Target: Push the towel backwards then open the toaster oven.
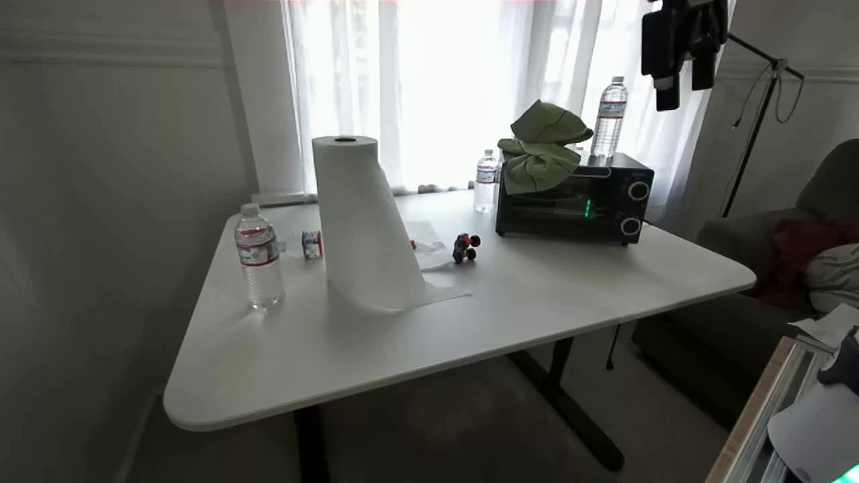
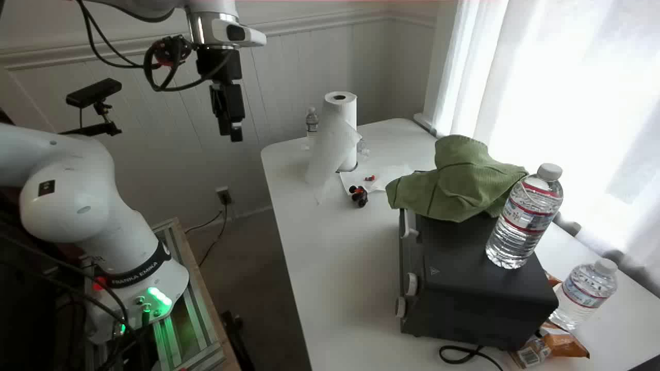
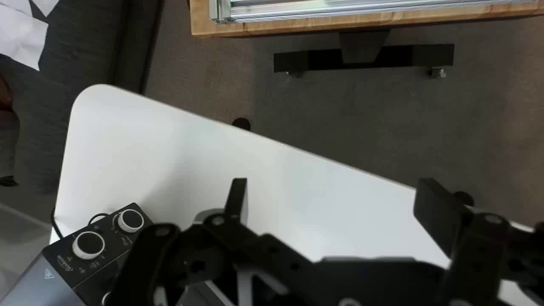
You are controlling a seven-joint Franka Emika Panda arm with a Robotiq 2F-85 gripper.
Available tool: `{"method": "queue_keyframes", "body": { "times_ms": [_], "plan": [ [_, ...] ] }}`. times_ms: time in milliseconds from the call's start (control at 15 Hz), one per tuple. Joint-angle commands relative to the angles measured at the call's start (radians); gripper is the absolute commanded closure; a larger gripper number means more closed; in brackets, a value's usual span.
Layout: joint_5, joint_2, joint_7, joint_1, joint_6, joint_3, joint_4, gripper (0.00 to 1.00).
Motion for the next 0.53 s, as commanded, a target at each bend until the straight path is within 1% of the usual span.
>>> {"method": "queue_keyframes", "body": {
  "times_ms": [0, 400, 467],
  "plan": [
    [-0.009, 0.002, 0.012, 0.022, -0.004, -0.017, 0.002, 0.00],
    [-0.009, 0.002, 0.012, 0.022, -0.004, -0.017, 0.002, 0.00],
    [0.019, 0.026, 0.023, 0.015, 0.014, -0.034, 0.026, 0.00]
  ]
}}
